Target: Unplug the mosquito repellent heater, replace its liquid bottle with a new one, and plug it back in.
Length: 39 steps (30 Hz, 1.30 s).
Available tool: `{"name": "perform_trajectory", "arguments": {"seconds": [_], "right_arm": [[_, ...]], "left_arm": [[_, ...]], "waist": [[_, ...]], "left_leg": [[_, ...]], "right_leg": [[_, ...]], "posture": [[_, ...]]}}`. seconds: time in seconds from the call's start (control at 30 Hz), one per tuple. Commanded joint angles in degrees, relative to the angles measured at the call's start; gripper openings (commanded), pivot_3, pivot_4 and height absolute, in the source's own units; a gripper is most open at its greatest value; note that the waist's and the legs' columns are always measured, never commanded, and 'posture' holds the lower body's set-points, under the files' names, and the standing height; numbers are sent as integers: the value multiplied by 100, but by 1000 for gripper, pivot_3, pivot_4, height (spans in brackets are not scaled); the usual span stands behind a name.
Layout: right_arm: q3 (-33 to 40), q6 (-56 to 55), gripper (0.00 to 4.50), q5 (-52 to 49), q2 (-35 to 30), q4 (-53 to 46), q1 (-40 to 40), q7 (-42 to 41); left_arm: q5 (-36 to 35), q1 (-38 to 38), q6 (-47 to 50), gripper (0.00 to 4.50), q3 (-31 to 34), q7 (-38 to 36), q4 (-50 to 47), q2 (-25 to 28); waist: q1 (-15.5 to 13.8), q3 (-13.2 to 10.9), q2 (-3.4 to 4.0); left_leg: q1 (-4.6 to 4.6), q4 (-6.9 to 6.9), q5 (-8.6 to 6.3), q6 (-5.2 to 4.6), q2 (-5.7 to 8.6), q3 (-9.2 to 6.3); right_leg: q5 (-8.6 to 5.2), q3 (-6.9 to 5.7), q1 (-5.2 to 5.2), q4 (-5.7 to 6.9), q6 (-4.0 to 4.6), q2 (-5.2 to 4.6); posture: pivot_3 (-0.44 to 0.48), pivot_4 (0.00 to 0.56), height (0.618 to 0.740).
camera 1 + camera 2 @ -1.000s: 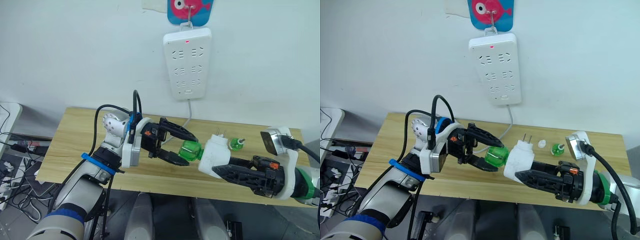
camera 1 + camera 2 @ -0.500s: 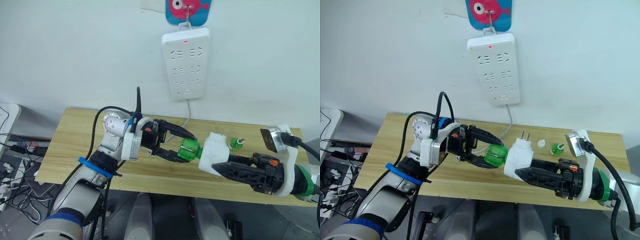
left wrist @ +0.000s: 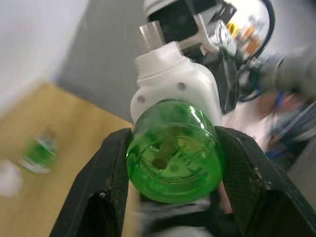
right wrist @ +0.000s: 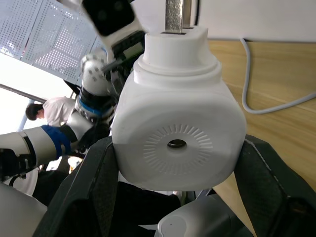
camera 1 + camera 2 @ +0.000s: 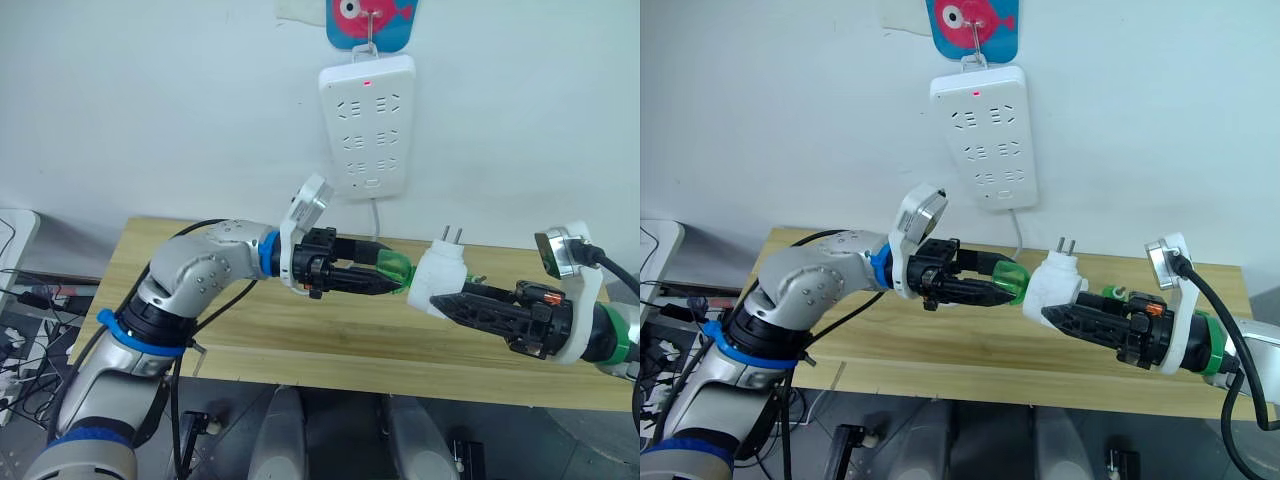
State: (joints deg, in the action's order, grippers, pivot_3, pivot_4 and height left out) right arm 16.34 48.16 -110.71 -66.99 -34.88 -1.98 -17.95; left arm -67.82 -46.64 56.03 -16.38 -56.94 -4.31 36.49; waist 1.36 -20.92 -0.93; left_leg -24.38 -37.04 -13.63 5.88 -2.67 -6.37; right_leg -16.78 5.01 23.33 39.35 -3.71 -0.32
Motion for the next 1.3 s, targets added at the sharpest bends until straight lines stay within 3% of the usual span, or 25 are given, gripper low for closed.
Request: {"name": "perform_trajectory", "arguments": {"seconds": [0.03, 0.17, 0.27, 0.33, 0.5, 0.77, 1.07, 1.3], "right_arm": [[25, 344, 2979, 41, -93, -501, 57, -442], [58, 457, 2979, 15, -108, -550, 105, -609], [16, 452, 2979, -33, -102, -589, 161, -589], [-27, 431, 2979, -70, -93, -583, 209, -544], [-97, 422, 2979, -71, -69, -544, 297, -438], [-225, 389, 2979, 63, 35, -483, 380, -263], [-224, 390, 2979, -82, 99, -459, 404, -187], [-215, 424, 2979, -123, 89, -436, 430, -233]], "left_arm": [[-1135, -291, 1731, 2269, 296, 39, 357, -63], [-1673, -463, 3154, 2269, 425, 223, 1085, -155], [-1841, -394, 3588, 2269, 517, 488, 1227, -318], [-1973, -358, 3642, 2269, 483, 739, 1305, -365], [-2934, -470, 3647, 2269, -188, 1517, 1883, -70], [-4480, -627, 3414, 2269, -706, 2927, 2323, -1], [-4518, -470, 3258, 2269, -452, 3141, 2036, -109], [-4373, -265, 3261, 2269, -97, 2805, 1319, -91]], "waist": [[18, 0, 0], [29, 0, 0], [29, 0, 0], [29, 0, 0], [31, 0, 0], [31, 0, 0], [29, 0, 0], [28, 0, 0]], "left_leg": [[1, 0, 0, 0, 0, 1], [2, -1, 0, 0, 0, 0], [2, -3, 0, 0, 0, 2], [1, -3, 1, 1, 0, 2], [2, -3, 1, 1, 0, 5], [1, -6, 0, 1, 2, 5], [1, -6, 1, 1, 4, 8], [0, -6, 1, 1, 4, 11]], "right_leg": [[-1, 0, 1, 3, 0, 0], [-3, 1, 8, 15, 1, 2], [-3, 3, 8, 17, 1, 2], [-3, 3, 9, 17, 1, 2], [-3, 7, 11, 20, 1, 1], [-3, 9, 12, 23, 1, 0], [-3, 12, 16, 25, 1, 0], [-3, 15, 17, 26, 1, 0]], "posture": [[52, 331, 740], [50, 331, 740], [48, 331, 740], [44, 339, 740], [43, 343, 740], [47, 348, 740], [47, 348, 740], [47, 351, 740]]}}
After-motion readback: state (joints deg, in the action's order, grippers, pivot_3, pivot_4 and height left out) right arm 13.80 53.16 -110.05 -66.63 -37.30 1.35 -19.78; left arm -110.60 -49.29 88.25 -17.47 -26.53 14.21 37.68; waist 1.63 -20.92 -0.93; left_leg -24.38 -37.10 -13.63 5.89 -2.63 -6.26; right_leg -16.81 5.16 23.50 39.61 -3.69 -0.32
